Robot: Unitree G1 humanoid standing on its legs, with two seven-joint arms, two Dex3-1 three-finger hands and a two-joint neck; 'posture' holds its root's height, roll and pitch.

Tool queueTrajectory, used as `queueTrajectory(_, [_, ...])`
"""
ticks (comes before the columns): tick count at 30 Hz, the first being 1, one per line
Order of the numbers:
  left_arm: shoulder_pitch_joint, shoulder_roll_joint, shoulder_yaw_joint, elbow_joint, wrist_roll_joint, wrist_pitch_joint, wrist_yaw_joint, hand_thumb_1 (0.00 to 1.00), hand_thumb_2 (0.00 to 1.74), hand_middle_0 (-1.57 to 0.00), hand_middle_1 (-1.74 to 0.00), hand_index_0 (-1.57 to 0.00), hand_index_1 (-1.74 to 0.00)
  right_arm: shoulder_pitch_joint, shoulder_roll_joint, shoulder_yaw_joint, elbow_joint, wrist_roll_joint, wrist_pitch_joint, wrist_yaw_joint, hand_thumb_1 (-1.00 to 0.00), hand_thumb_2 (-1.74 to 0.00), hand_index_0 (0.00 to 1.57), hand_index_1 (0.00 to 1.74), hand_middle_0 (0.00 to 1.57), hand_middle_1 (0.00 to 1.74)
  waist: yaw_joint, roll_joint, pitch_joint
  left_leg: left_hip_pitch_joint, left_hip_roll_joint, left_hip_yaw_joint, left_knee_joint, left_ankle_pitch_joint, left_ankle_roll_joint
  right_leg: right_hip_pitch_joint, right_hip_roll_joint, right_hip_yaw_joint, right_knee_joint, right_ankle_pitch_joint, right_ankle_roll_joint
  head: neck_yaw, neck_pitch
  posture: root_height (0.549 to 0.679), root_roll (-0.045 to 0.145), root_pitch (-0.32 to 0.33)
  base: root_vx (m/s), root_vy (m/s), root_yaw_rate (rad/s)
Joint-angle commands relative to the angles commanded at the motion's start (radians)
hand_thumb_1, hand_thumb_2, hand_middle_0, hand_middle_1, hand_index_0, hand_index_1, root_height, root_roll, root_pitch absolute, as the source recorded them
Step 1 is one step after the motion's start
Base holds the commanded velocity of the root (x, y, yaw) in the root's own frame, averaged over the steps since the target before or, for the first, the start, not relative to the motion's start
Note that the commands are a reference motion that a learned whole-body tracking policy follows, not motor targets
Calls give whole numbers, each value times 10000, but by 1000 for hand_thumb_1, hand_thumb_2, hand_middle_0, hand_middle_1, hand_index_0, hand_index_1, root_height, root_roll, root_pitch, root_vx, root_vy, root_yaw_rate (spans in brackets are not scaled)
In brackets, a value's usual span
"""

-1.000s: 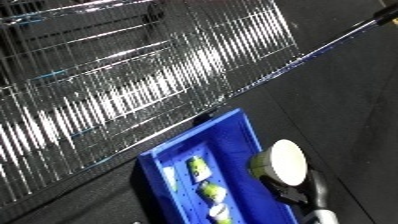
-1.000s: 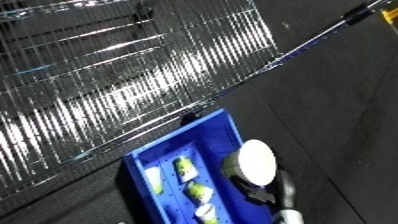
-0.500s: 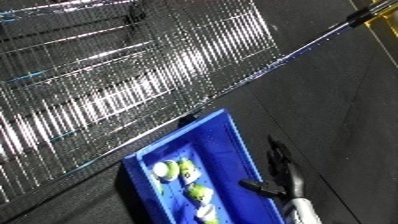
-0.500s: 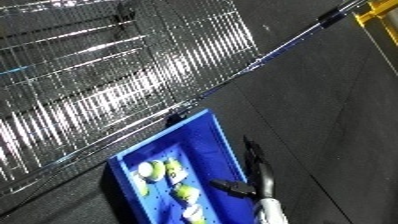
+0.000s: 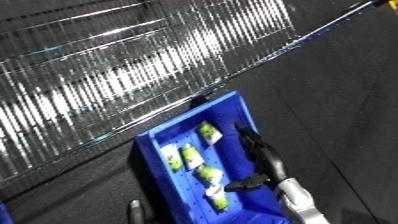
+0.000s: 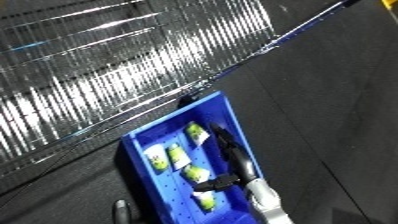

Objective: Pick up the object and place it into the box

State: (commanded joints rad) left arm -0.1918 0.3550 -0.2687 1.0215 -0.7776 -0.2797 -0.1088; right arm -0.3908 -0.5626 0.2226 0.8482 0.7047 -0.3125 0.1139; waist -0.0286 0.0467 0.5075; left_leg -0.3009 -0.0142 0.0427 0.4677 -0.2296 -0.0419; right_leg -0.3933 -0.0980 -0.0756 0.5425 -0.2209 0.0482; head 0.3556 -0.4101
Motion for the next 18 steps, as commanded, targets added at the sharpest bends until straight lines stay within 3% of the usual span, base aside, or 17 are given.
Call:
queueTrajectory(5, [-478, 150, 29, 251, 141, 129, -5, 0, 0, 0, 0, 0, 0, -265, 328, 760, 65, -153, 596, 381, 0, 0, 0, 0, 0, 0, 188, -129, -64, -11, 46, -141, -268, 255, -34, 78, 30, -139, -135, -25, 40, -2163, -105, 659, 72, 61, -5, -51, 141])
queueTrajectory(10, [-877, 268, 5, 556, 288, 76, -221, 0, 0, 0, 0, 0, 0, -505, 628, 932, 624, 115, 883, 446, 0, 0, 0, 0, 0, 0, 412, -143, -127, -53, 32, -321, -600, 558, -53, 102, 57, -298, -114, -111, 82, -3984, -58, 659, 65, 67, -2, -38, 211])
queueTrajectory(13, [-1014, 405, -41, 611, 469, 37, -434, 0, 0, 0, 0, 0, 0, -512, 794, 925, 812, 304, 996, 215, 0, 0, 0, 0, 0, 0, 568, -170, -151, -129, -4, -429, -589, 603, -56, 126, 38, -409, -179, -88, 117, -4966, -23, 659, 65, 70, -2, -67, 335])
queueTrajectory(18, [-1200, 707, -47, 606, 671, 56, -719, 0, 0, 0, 0, 0, 0, -325, 1040, 1019, 848, 624, 1055, -158, 0, 0, 0, 0, 0, 0, 762, -315, -118, -282, -21, -543, -326, 536, -29, 190, 13, -519, -315, -14, 166, -6790, 292, 660, 61, 68, 7, -75, 240])
